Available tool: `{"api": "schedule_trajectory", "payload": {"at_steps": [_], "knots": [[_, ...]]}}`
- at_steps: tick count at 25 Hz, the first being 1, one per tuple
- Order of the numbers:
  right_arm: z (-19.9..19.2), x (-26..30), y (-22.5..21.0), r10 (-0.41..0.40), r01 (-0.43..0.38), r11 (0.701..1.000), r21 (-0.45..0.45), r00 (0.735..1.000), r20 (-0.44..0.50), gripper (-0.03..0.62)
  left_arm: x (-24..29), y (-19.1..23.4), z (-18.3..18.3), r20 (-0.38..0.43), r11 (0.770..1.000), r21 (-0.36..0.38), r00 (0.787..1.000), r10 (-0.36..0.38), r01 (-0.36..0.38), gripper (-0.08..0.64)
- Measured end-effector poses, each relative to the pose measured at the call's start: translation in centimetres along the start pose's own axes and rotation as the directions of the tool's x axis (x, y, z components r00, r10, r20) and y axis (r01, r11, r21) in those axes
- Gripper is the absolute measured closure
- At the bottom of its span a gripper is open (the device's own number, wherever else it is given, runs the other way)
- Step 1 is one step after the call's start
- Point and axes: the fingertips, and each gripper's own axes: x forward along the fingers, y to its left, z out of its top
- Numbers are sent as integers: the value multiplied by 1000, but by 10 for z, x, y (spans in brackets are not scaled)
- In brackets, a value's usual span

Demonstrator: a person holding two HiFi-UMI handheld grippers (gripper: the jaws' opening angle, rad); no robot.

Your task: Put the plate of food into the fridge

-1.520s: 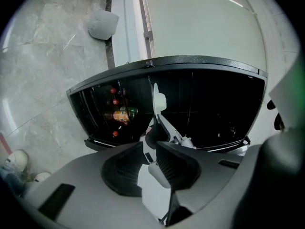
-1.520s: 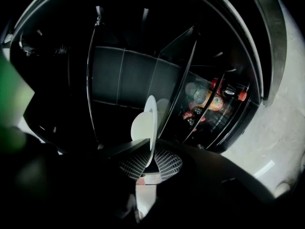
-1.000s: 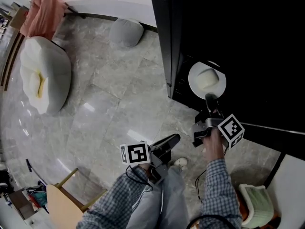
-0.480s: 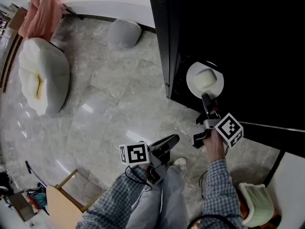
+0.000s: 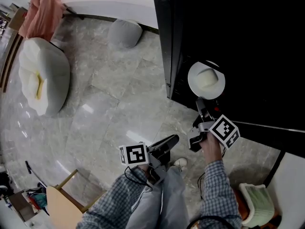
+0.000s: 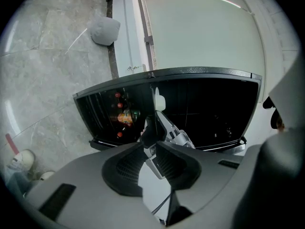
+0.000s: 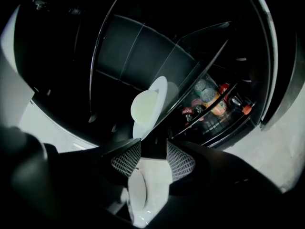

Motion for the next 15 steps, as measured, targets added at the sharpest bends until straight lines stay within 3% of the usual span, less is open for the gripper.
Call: {"api": "schedule_trajectory", "payload": {"at_steps": [6,12,15], "knots": [[3,2,9,13,-13,1000,-20,1000,7,437,-3,-4,1,-1,1000,25,1000,-4,4,488],[-11,-21,19,25,-31,992,-121,999,-48,440,-12,-18,3,-7,988,154,1000,18,-17,491],[-20,-44,23,13,-20,989,-144,999,-51,582,-21,-23,3,-2,977,210,999,50,-49,534]]}}
